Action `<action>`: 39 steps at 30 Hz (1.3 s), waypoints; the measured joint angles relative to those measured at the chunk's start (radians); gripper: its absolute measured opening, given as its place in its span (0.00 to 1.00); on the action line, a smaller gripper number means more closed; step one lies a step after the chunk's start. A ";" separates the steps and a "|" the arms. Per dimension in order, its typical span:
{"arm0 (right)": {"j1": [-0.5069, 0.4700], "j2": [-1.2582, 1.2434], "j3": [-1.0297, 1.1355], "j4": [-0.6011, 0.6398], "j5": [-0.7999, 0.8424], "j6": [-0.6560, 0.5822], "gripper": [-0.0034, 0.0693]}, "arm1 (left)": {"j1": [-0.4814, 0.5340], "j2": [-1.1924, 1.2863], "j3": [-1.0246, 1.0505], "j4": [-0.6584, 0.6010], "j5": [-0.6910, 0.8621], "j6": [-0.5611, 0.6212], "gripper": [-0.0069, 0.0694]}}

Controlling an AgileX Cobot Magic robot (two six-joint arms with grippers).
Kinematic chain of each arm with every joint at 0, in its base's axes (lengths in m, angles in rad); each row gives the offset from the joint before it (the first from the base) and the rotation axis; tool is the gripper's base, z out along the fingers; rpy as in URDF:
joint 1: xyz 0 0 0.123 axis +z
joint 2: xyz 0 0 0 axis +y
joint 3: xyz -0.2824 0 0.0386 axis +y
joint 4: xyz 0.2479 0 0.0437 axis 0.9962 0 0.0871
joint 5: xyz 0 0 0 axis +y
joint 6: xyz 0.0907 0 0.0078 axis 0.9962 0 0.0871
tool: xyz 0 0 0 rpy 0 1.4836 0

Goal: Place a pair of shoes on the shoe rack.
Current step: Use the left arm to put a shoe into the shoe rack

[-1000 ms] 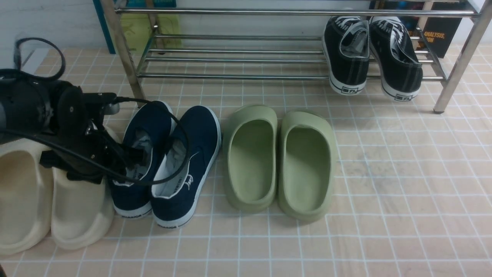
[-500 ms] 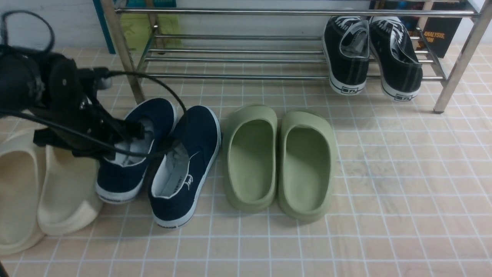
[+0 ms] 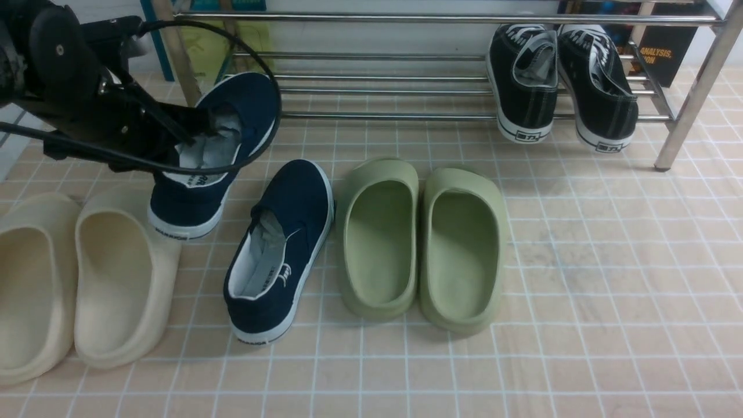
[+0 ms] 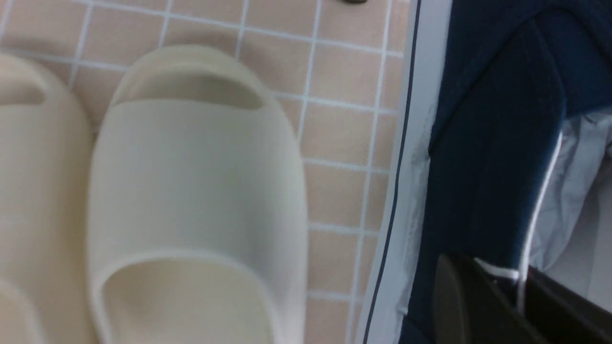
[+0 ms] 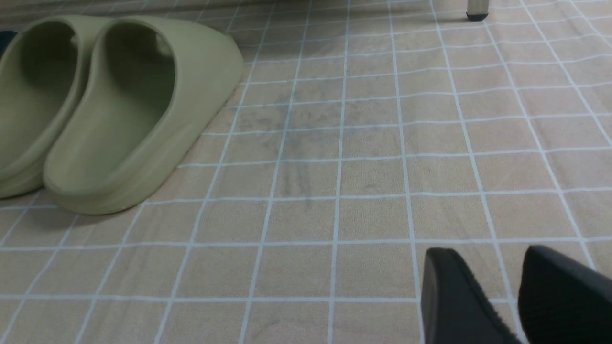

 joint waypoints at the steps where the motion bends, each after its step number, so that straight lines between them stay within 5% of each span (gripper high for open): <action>1: 0.000 0.000 0.000 0.000 0.000 0.000 0.36 | 0.000 0.002 0.000 -0.005 -0.014 0.000 0.15; 6: 0.000 0.000 0.000 -0.001 0.000 0.000 0.37 | 0.000 0.092 -0.068 -0.043 -0.101 0.000 0.15; 25: 0.000 0.000 0.000 0.000 0.000 0.000 0.37 | 0.000 0.528 -0.618 -0.079 -0.033 -0.001 0.15; 35: 0.000 0.000 0.000 0.000 0.000 0.000 0.37 | -0.004 0.547 -0.643 -0.134 -0.075 -0.052 0.17; 39: 0.000 0.000 0.000 0.000 0.000 0.000 0.37 | -0.006 0.548 -0.643 -0.152 -0.084 -0.055 0.24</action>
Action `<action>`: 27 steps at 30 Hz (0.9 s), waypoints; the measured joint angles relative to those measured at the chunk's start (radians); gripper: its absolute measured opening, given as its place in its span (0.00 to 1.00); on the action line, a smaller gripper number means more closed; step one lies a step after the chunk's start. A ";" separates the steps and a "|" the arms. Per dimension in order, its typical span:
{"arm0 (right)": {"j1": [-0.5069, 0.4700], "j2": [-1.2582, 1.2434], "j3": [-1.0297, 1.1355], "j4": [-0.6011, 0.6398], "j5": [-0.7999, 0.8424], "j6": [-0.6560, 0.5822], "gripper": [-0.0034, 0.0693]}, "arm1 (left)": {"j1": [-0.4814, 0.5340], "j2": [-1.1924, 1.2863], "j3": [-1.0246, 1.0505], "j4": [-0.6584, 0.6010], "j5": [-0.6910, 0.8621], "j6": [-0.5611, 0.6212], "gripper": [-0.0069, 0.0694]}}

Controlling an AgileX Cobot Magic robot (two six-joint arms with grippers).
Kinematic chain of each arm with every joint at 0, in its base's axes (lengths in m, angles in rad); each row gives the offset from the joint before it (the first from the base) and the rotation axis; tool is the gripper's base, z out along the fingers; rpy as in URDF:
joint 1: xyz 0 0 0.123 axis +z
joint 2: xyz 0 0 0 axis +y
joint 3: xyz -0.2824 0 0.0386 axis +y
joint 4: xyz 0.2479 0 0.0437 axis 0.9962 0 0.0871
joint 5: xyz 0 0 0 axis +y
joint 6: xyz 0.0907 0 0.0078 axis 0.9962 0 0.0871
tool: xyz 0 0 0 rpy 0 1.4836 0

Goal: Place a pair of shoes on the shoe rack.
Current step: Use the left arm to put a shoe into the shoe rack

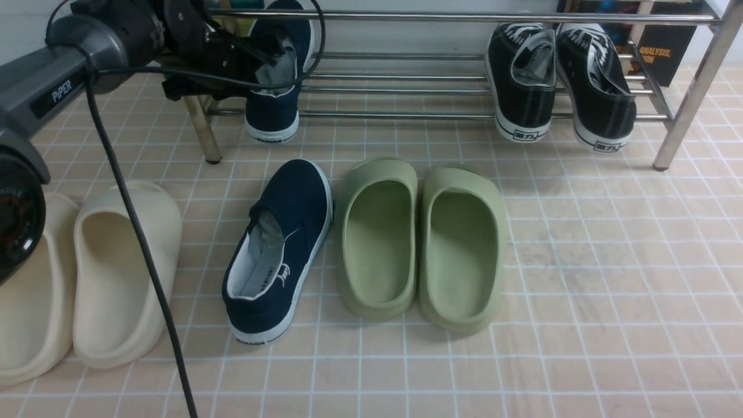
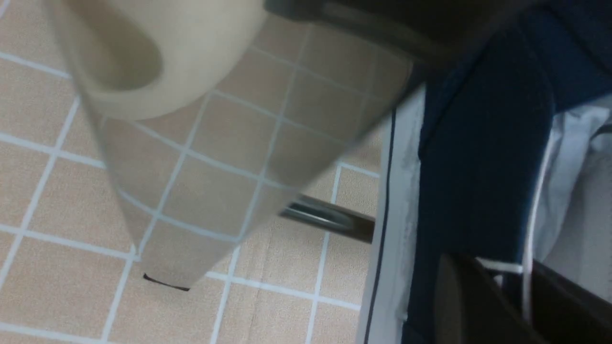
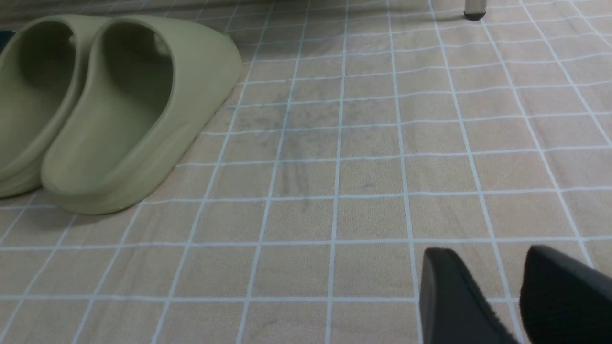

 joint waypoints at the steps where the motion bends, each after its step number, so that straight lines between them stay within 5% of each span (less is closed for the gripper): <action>1: 0.000 0.000 0.000 0.000 0.000 0.000 0.37 | 0.000 0.000 0.000 -0.003 -0.001 0.000 0.26; 9: 0.000 0.000 0.000 0.000 0.000 0.000 0.37 | 0.000 -0.018 -0.005 -0.006 0.035 0.050 0.51; 15: 0.000 0.000 0.000 0.000 0.000 0.000 0.37 | 0.001 -0.125 -0.016 0.029 0.140 0.198 0.54; 19: 0.000 0.000 0.000 0.000 0.000 0.000 0.37 | 0.001 -0.197 -0.024 0.021 0.285 0.242 0.48; 27: 0.000 0.000 0.000 0.000 0.000 -0.001 0.37 | -0.037 -0.133 -0.026 -0.081 0.448 0.387 0.20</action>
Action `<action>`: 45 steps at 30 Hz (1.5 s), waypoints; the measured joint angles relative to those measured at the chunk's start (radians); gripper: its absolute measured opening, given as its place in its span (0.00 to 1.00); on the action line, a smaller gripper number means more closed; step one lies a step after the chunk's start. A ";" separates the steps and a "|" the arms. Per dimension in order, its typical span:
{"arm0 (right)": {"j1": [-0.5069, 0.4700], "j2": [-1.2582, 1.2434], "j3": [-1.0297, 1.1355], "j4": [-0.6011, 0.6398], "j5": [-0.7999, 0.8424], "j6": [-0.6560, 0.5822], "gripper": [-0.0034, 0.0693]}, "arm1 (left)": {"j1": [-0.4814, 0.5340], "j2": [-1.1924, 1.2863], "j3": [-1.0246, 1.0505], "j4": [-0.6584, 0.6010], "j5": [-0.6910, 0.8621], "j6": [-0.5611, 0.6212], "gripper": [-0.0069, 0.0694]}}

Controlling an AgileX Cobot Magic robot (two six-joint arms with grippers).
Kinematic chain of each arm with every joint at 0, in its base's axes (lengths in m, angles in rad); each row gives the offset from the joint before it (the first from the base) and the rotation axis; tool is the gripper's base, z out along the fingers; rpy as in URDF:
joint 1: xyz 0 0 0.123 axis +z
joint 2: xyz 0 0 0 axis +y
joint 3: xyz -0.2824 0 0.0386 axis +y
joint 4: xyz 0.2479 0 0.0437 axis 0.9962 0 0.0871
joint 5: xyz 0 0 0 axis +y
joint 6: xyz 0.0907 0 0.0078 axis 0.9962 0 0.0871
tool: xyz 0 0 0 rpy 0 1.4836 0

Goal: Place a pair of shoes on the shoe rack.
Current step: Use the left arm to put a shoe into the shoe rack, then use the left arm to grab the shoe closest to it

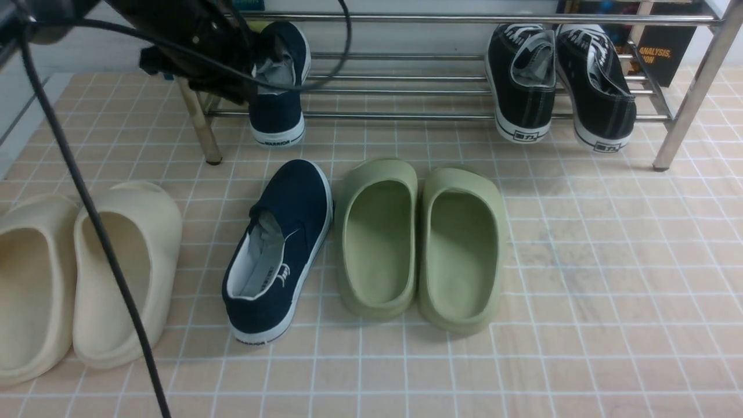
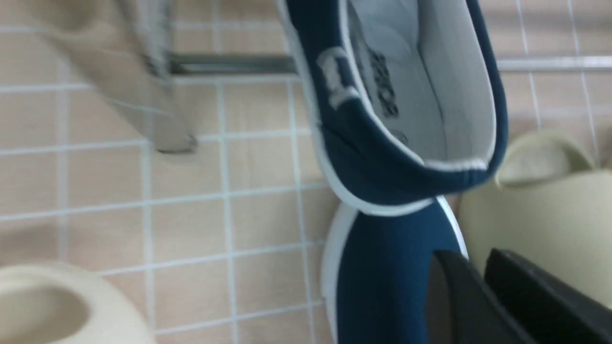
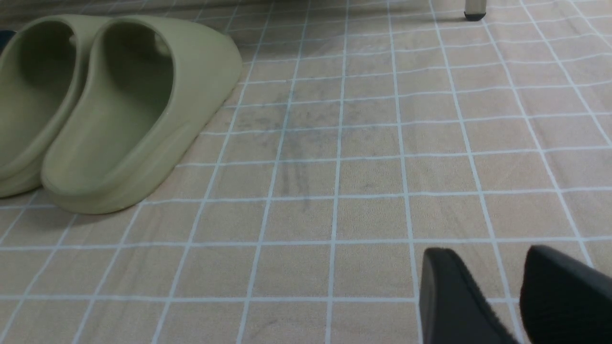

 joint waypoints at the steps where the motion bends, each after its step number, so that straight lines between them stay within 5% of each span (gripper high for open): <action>1: 0.000 0.000 0.000 0.000 0.000 0.000 0.37 | -0.022 0.027 0.001 -0.013 -0.004 0.037 0.14; 8: 0.000 0.000 0.000 0.000 0.000 0.001 0.37 | -0.091 0.103 0.001 0.037 -0.153 0.097 0.09; 20: 0.000 0.000 0.000 0.000 0.000 0.001 0.37 | -0.091 0.110 0.001 0.251 -0.177 -0.077 0.09; 34: 0.000 0.000 0.000 -0.001 0.000 0.001 0.37 | -0.086 -0.250 0.005 0.228 0.238 0.080 0.11; 40: 0.000 0.000 0.000 0.000 0.000 0.001 0.37 | -0.082 -0.267 0.278 0.155 0.242 0.072 0.12; 45: 0.000 0.000 0.000 0.000 0.000 0.001 0.37 | -0.083 -0.254 0.519 0.137 0.077 0.044 0.13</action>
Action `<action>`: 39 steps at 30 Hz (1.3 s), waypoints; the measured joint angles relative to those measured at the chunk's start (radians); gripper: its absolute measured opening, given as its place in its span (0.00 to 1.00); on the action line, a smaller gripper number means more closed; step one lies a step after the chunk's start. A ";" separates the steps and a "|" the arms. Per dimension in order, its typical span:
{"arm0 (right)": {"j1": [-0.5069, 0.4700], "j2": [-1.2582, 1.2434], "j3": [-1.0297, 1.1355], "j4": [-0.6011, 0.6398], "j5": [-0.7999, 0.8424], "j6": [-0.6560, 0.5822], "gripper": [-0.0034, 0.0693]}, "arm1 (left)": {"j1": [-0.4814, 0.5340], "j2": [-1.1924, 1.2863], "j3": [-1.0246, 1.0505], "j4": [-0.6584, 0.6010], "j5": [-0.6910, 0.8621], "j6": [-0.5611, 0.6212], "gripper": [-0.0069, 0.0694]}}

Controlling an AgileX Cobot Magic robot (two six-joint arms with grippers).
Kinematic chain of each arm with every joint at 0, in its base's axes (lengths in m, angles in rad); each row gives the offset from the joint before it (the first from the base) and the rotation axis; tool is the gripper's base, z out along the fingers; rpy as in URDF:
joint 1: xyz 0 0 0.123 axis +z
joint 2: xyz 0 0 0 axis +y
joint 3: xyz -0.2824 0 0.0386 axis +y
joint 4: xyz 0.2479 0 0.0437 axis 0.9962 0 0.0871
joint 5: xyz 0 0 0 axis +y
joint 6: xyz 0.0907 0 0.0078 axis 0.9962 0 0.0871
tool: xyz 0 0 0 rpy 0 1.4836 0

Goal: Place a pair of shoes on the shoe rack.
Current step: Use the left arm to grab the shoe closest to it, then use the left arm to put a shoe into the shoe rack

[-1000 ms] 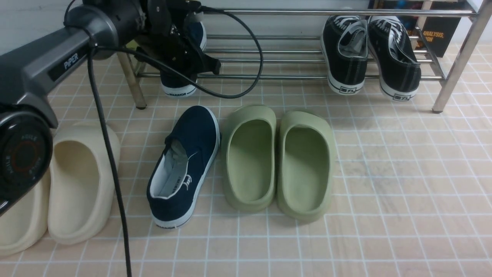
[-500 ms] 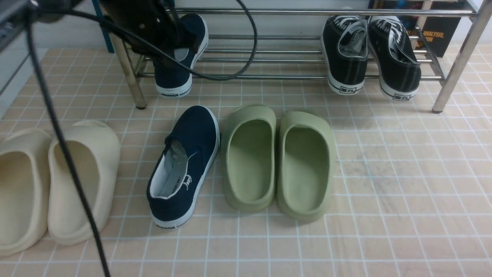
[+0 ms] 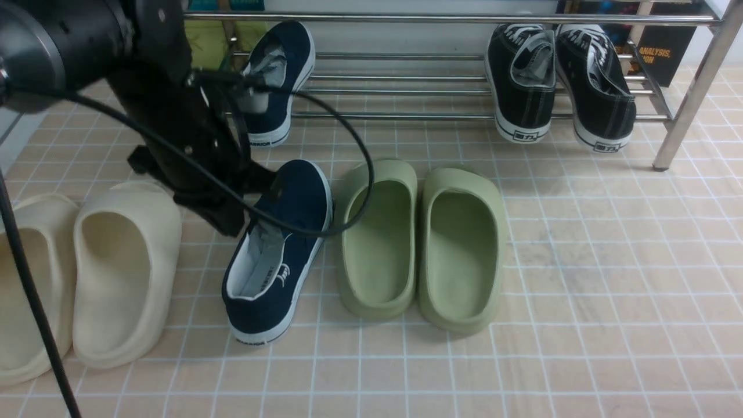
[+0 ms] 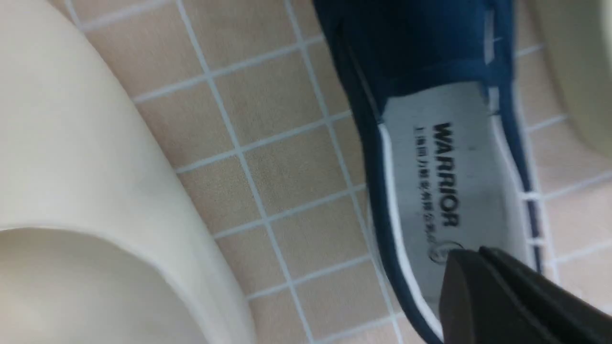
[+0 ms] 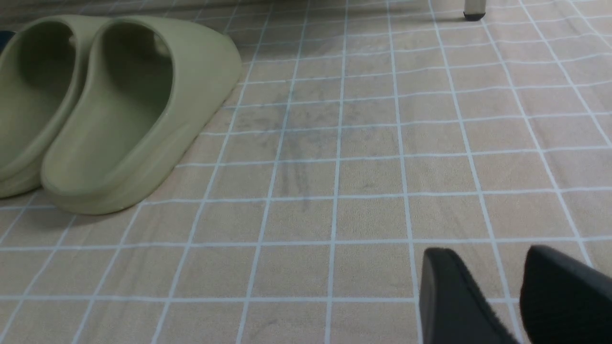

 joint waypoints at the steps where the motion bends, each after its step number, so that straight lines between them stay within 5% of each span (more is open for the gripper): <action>1: 0.000 0.000 0.000 0.000 0.000 0.000 0.37 | 0.000 0.000 0.028 0.009 -0.039 -0.023 0.14; 10: 0.000 0.000 0.000 0.000 0.000 0.000 0.37 | 0.000 0.008 0.072 0.047 -0.171 -0.107 0.24; 19: 0.000 0.000 0.000 0.000 0.000 0.000 0.37 | 0.000 0.058 0.072 0.047 -0.149 -0.106 0.51; 24: 0.000 0.000 0.000 0.000 0.000 0.000 0.37 | 0.000 0.100 0.072 0.048 -0.123 -0.093 0.40; 27: 0.000 0.000 0.000 0.000 0.000 0.000 0.37 | 0.000 0.100 0.071 0.055 -0.118 -0.084 0.19; 29: 0.000 0.000 0.000 0.000 0.000 0.000 0.37 | 0.000 0.084 0.068 0.055 -0.115 -0.083 0.14; 39: 0.000 0.000 0.000 0.000 0.000 0.000 0.37 | 0.000 -0.043 -0.004 -0.090 -0.025 0.006 0.13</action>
